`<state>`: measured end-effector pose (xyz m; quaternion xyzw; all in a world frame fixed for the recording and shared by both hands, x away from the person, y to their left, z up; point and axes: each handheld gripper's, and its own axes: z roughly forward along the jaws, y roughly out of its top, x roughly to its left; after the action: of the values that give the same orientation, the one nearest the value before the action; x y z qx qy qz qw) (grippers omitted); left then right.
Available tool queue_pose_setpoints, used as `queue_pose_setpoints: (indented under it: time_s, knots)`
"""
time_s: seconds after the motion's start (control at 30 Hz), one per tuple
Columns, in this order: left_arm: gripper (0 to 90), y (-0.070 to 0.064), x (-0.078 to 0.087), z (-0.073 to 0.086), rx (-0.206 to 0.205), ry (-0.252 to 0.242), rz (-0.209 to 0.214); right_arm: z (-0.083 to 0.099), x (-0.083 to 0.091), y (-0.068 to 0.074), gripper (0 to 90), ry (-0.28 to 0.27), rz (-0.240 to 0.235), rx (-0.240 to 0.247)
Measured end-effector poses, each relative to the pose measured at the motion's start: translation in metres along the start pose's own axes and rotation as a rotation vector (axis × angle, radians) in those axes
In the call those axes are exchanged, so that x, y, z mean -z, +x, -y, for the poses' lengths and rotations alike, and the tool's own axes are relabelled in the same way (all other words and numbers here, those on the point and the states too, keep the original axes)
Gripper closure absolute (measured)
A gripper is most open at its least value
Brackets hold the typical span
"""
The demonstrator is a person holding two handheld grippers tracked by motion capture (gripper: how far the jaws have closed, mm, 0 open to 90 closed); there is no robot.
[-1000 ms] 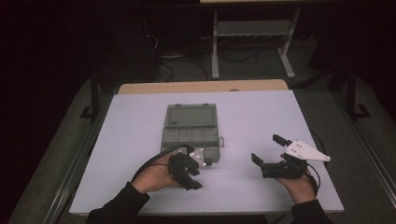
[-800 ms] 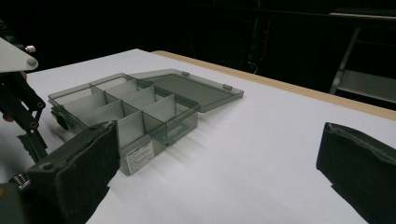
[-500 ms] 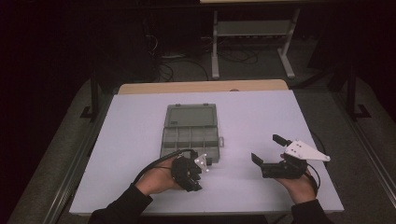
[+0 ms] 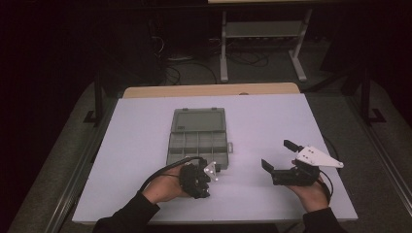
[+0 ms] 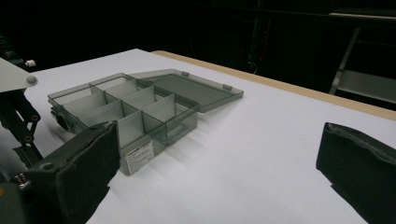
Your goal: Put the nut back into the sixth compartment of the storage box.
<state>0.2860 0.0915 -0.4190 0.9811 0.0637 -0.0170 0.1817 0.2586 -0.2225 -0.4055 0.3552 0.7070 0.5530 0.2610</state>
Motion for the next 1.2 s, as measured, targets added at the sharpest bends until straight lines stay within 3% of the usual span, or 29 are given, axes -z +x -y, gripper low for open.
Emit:
queue_pose_setpoints:
  time_s: [0.33,0.57,0.8,1.2]
  knots:
    - [70.5,0.003,0.006,-0.001,0.016,-0.009,0.018,0.0,0.0,0.0,0.0,0.001,-0.001,0.003]
    - [70.5,0.007,0.028,-0.002,0.054,-0.076,0.02,0.0,0.0,0.0,0.0,0.001,-0.001,0.0]
    - [70.5,0.014,0.048,0.001,0.099,-0.138,-0.006,0.0,0.0,0.001,0.0,0.008,-0.001,-0.003]
    - [70.5,0.041,0.07,0.013,0.19,-0.203,-0.063,0.0,0.0,0.0,0.0,0.002,0.002,0.005]
